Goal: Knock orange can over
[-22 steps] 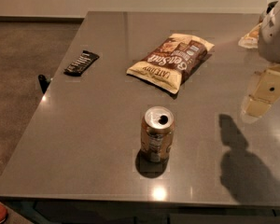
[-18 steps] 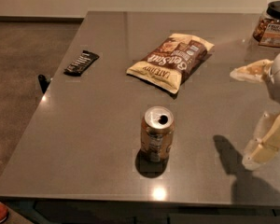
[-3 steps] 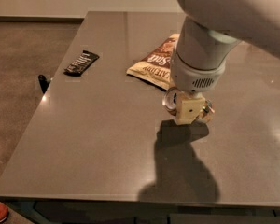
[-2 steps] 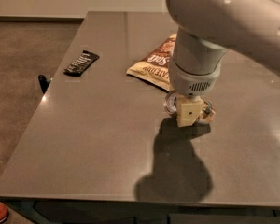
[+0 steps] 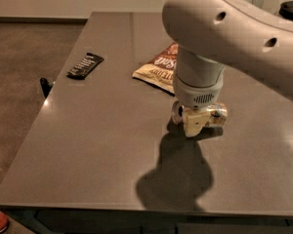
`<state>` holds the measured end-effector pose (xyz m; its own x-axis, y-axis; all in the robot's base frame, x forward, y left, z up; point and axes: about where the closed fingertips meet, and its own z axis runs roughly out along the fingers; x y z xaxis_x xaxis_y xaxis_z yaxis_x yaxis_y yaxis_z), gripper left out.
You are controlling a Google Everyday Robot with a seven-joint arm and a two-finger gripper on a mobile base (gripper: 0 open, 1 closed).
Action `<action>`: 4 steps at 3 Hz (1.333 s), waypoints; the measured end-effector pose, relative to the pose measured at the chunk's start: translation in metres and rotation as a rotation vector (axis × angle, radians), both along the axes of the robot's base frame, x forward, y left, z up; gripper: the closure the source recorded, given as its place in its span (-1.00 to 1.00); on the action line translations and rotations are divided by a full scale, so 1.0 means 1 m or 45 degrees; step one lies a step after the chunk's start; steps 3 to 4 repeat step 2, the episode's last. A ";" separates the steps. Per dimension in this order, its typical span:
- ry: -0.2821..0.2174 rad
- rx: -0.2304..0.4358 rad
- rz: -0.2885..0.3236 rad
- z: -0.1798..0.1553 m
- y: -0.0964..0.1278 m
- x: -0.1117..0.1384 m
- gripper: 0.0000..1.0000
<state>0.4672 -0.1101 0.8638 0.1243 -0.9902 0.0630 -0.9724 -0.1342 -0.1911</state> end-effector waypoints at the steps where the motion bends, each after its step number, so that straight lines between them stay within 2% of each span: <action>1: 0.035 0.012 0.011 -0.008 0.000 -0.005 -1.00; 4: 0.036 0.013 0.012 -0.008 0.000 -0.005 -1.00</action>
Offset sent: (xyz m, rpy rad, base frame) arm -0.0041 0.0002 -0.0071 0.0081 0.0253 0.0079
